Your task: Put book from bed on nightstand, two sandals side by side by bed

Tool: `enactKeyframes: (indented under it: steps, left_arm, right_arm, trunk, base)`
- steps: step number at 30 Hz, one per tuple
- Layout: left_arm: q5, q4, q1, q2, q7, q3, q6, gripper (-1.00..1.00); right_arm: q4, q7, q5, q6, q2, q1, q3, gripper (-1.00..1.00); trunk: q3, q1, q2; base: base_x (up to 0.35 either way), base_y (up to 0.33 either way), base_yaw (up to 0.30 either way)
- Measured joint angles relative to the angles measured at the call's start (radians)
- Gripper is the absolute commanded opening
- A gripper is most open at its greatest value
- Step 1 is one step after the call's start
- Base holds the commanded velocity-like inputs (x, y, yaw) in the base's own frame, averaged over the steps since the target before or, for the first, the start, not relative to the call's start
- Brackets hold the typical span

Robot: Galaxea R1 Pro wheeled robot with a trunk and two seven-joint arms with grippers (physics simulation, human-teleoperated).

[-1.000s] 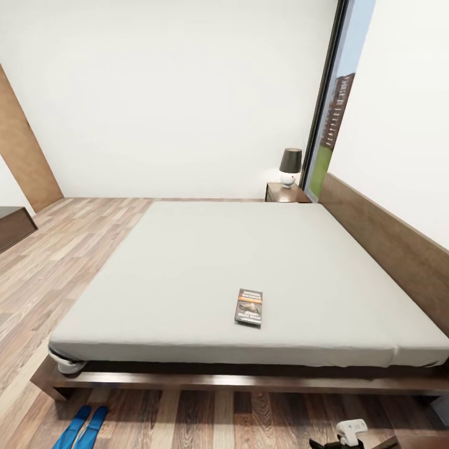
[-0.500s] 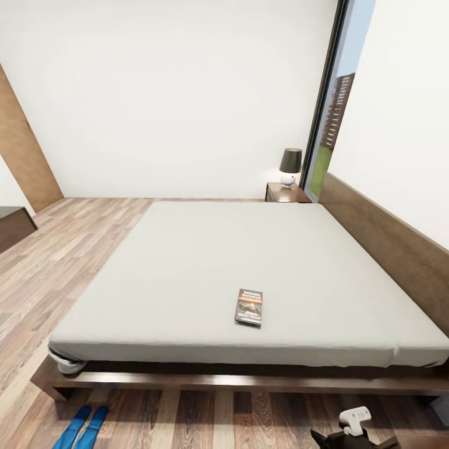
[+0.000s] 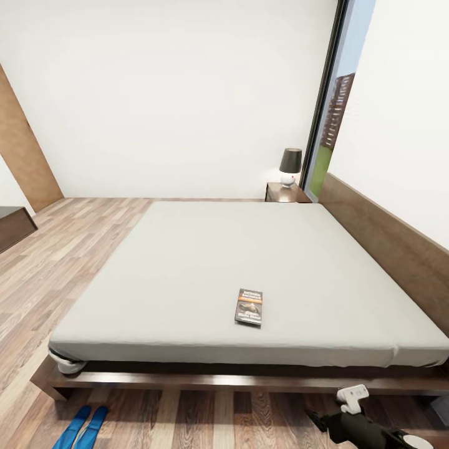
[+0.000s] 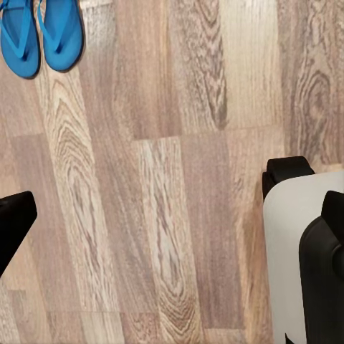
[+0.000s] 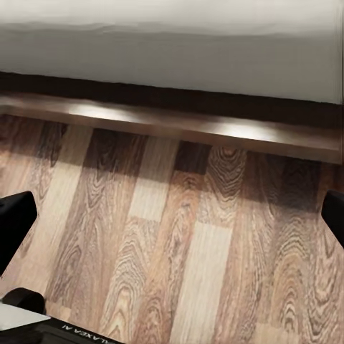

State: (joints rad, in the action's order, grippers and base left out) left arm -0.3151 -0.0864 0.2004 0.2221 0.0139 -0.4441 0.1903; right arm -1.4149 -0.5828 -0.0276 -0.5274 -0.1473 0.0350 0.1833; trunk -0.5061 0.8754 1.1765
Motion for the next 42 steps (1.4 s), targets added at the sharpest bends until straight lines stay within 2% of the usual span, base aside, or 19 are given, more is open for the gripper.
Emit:
enactKeyframes:
  steps: [4,12,16,21,24,27,28,31,32,36,42]
  left_arm:
    - [0.000,0.000,0.000,0.000,0.000,0.000,0.000,1.00]
    - [0.000,0.000,0.000,0.000,0.000,0.000,0.000,1.00]
    - [0.000,0.000,0.000,0.000,0.000,0.000,0.000,1.00]
    - [0.000,0.000,0.000,0.000,0.000,0.000,0.000,1.00]
    - [0.000,0.000,0.000,0.000,0.000,-0.001,0.000,1.00]
    - [0.000,0.000,0.000,0.000,0.000,-0.001,0.000,1.00]
    - [0.000,0.000,0.000,0.000,0.000,-0.002,0.000,1.00]
    - [0.000,0.000,0.000,0.000,0.000,-0.004,0.000,1.00]
    - [0.000,0.000,0.000,0.000,0.000,-0.004,0.000,1.00]
    - [0.000,0.000,0.000,0.000,0.000,-0.006,0.000,1.00]
    - [0.000,0.000,0.000,0.000,0.000,-0.007,0.000,1.00]
  right_arm:
    - [-0.068,-0.001,-0.001,-0.068,0.002,0.004,0.003,1.00]
    - [-0.100,-0.002,-0.001,-0.105,0.003,0.006,0.005,1.00]
    - [-0.091,0.000,-0.002,-0.109,0.003,0.006,0.006,1.00]
    - [-0.026,0.001,-0.002,-0.107,0.003,0.006,0.007,1.00]
    - [0.066,0.002,-0.004,-0.087,0.002,0.007,0.008,1.00]
    - [0.191,0.004,-0.005,-0.005,0.000,0.007,0.011,1.00]
    - [0.193,0.004,-0.004,-0.004,0.000,0.007,0.011,1.00]
    - [0.314,0.007,-0.005,0.107,-0.002,0.007,0.018,1.00]
    - [0.316,0.007,-0.004,0.109,-0.002,0.007,0.018,1.00]
    - [0.448,0.010,-0.005,0.212,-0.004,0.007,0.024,1.00]
    - [0.598,0.016,-0.006,0.281,-0.007,0.007,0.026,1.00]
  trunk:
    - [0.000,0.000,0.000]
    - [0.000,0.000,0.000]
    - [0.000,0.000,0.000]
    - [0.000,0.000,0.000]
    - [0.000,0.000,0.000]
    - [0.000,0.000,0.000]
    - [0.000,0.000,0.000]
    - [0.000,0.000,0.000]
    - [0.000,0.000,0.000]
    - [0.000,0.000,0.000]
    - [0.000,0.000,0.000]
  base:
    - [0.000,0.000,0.000]
    - [0.000,0.000,0.000]
    - [0.000,0.000,0.000]
    - [0.000,0.000,0.000]
    - [0.000,0.000,0.000]
    - [0.000,0.000,0.000]
    - [0.000,0.000,0.000]
    - [0.000,0.000,0.000]
    - [0.000,0.000,0.000]
    - [0.000,0.000,0.000]
    - [0.000,0.000,0.000]
